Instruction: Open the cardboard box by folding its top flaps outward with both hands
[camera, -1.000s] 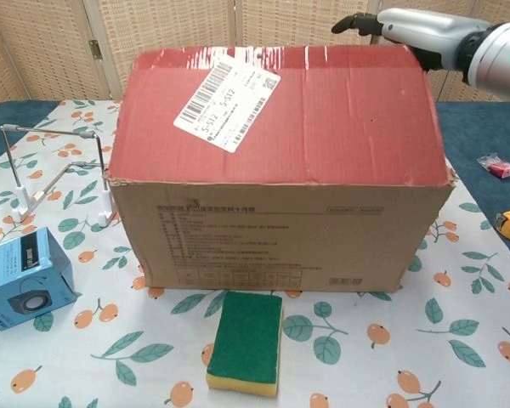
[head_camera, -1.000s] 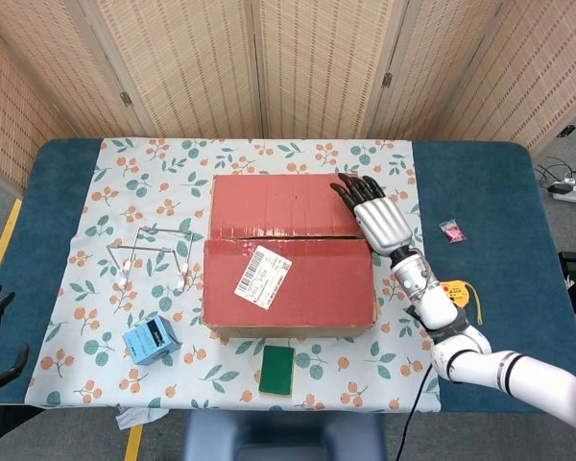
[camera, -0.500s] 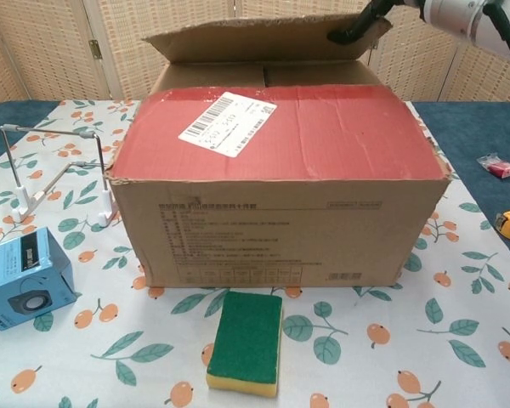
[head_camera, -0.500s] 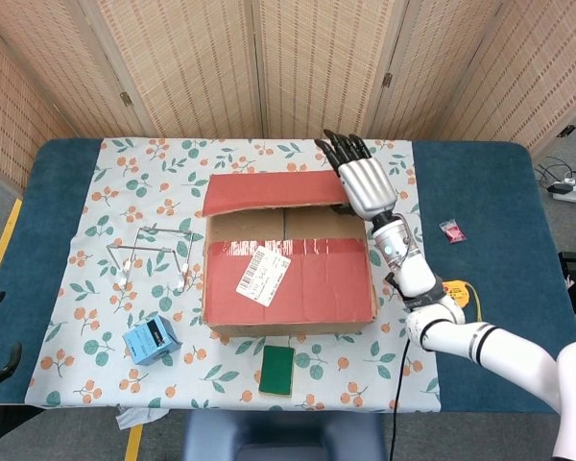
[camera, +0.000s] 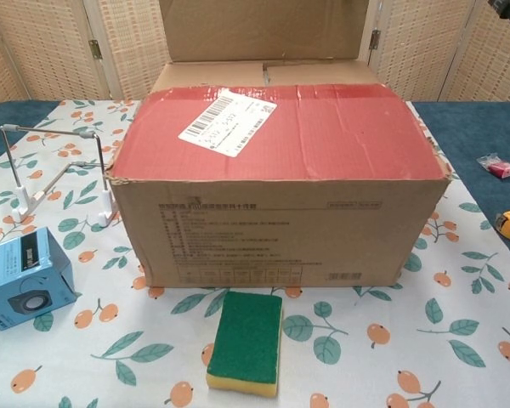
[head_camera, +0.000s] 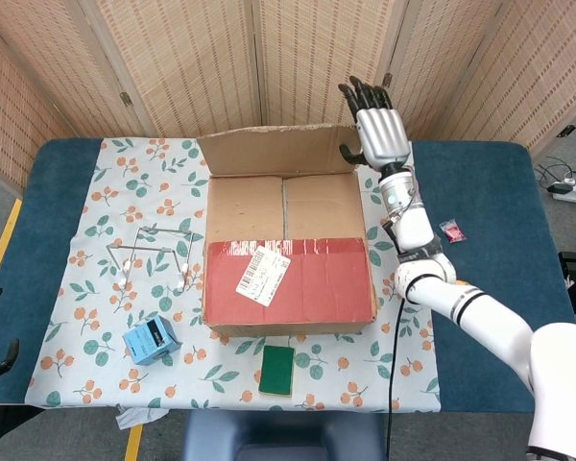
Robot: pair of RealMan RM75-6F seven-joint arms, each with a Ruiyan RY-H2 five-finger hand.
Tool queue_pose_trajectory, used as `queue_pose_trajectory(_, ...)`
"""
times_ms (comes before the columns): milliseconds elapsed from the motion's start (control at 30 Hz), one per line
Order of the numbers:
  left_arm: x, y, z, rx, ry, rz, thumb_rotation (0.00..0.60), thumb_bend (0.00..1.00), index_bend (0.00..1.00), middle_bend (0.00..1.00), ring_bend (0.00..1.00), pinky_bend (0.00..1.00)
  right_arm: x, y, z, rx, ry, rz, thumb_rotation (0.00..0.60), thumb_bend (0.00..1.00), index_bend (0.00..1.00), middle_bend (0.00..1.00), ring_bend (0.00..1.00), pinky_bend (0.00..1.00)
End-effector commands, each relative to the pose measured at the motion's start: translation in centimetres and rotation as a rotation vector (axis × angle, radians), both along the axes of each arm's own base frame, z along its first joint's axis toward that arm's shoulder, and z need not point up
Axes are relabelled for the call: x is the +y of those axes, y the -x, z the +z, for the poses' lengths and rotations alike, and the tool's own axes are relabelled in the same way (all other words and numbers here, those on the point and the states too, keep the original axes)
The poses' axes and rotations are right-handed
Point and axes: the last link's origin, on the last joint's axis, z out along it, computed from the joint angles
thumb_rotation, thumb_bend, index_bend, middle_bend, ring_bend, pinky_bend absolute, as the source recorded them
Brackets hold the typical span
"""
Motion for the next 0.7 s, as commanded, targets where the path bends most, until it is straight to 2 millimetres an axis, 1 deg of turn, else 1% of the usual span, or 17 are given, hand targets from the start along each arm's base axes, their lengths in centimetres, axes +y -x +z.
queue_pose_trajectory(33, 0.1, 0.1, 0.0, 0.005, -0.001, 0.001, 0.600, 0.50, 0.00, 0.00, 0.00, 0.00, -0.9, 0.6, 0.3, -0.010, 0.030, -0.033, 0.600, 0.37, 0.00, 0.00, 0.00, 0.00)
queue_pose_trajectory(300, 0.3, 0.1, -0.1, 0.016, -0.004, 0.008, 0.600, 0.49, 0.00, 0.00, 0.00, 0.00, -1.8, 3.1, 0.8, 0.022, 0.057, -0.083, 0.600, 0.37, 0.00, 0.00, 0.00, 0.00)
queue_pose_trajectory(500, 0.4, 0.1, -0.3, 0.029, 0.003, 0.014, 0.600, 0.50, 0.00, 0.00, 0.00, 0.00, -1.8, 4.2, 1.7, 0.023, 0.077, -0.090, 0.600, 0.37, 0.00, 0.00, 0.00, 0.00)
queue_pose_trajectory(600, 0.4, 0.1, -0.4, 0.031, 0.005, 0.011, 0.600, 0.50, 0.00, 0.00, 0.00, 0.00, -1.3, 5.0, 1.9, 0.010, 0.058, -0.087, 0.600, 0.37, 0.00, 0.00, 0.00, 0.00)
queue_pose_trajectory(700, 0.4, 0.0, -0.4, 0.036, 0.007, 0.009, 0.600, 0.50, 0.00, 0.00, 0.00, 0.00, 0.5, 5.9, 1.5, -0.018, -0.039, -0.071, 0.600, 0.37, 0.00, 0.00, 0.00, 0.00)
